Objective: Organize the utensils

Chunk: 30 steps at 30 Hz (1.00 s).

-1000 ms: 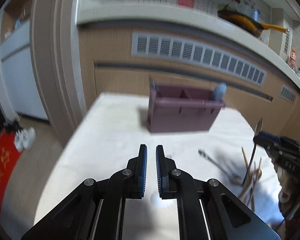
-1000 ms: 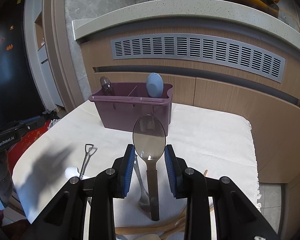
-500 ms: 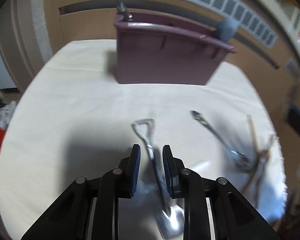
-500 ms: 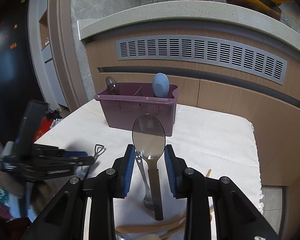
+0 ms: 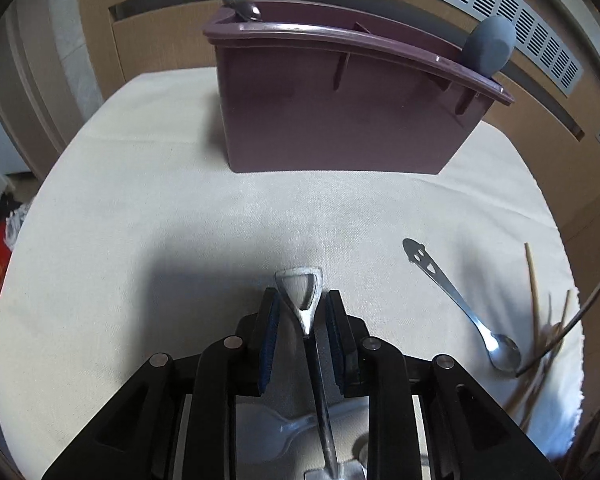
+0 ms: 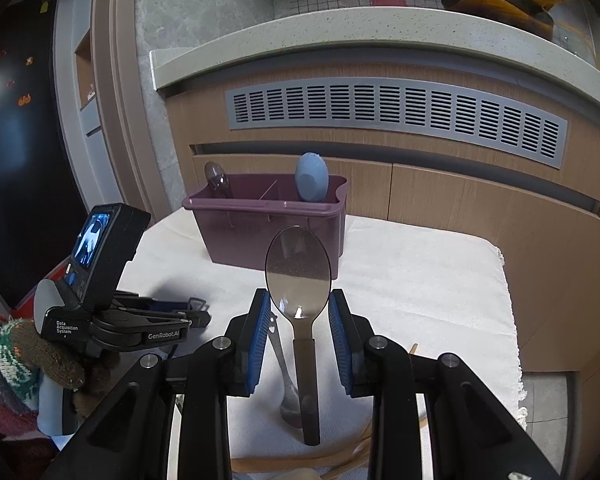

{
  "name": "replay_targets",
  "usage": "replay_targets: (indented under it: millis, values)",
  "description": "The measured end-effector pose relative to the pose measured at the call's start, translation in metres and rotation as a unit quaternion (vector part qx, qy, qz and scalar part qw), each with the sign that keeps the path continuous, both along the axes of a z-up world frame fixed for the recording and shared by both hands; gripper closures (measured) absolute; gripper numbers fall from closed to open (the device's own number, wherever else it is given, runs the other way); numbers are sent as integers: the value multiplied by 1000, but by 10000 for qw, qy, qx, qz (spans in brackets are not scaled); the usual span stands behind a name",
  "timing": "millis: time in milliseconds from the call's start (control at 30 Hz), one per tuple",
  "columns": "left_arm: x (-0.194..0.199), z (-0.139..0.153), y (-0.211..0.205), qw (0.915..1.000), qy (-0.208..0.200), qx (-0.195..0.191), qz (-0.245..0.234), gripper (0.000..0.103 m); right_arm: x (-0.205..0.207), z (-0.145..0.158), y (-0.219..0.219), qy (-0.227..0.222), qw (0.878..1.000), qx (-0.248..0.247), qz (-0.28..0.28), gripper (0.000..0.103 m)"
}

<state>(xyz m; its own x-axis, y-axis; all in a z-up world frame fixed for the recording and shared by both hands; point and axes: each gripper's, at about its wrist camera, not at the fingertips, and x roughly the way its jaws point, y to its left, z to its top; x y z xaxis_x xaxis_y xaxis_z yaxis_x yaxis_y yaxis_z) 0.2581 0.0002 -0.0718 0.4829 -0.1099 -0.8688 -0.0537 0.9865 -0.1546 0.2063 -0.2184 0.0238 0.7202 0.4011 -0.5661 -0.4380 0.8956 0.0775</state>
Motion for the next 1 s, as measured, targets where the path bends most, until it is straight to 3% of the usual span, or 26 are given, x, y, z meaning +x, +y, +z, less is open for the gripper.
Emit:
replay_targets:
  millis: [67,200,500,833,1000]
  values:
    - [-12,7,6,9992,-276,-302,-8,91,-2,3,-2,-46,10000,37,-33,75]
    - [-45,34,5,9942,-1044,-216,-140,93,-6,10,-3,-132,9999,32,-1,75]
    - [-71,73,5,9813,-1913,-112,-204,99,-4,16,4,-191,9998,28,45,75]
    - [-76,90,15,9748,-2205,-269,-230,102,-2,19,4,-209,9998,6,66,75]
    - [-76,136,16,9616,-2713,-212,-353,102,3,38,2,-395,9990,183,71,76]
